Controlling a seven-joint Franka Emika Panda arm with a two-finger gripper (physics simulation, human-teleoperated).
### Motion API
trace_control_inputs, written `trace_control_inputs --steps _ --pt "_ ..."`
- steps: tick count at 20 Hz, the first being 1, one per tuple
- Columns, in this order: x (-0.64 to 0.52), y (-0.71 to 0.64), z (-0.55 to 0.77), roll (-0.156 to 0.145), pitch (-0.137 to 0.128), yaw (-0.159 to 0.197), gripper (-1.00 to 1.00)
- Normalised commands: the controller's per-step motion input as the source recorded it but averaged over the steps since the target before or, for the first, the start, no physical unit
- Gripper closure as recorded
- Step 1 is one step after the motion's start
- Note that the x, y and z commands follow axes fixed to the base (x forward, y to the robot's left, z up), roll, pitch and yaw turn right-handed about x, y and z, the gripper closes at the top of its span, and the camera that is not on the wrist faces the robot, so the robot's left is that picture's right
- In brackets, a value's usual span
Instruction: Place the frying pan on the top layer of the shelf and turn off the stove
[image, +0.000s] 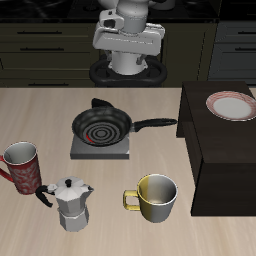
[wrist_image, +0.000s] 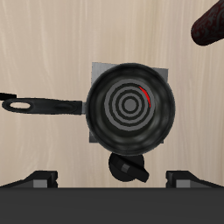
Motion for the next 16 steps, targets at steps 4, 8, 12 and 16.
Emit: trace_control_inputs --steps 4,8,12,16 --pt "0.06 0.1 -0.02 0.015 -0.006 -0.095 -1.0" --pt "0.07 0.11 -0.02 0.011 -0.008 -0.129 -1.0" --pt "0.1 0.05 0.06 0.006 -0.021 -0.189 -1.0" --pt "0.13 0.1 -0.06 -0.015 -0.026 -0.209 -1.0"
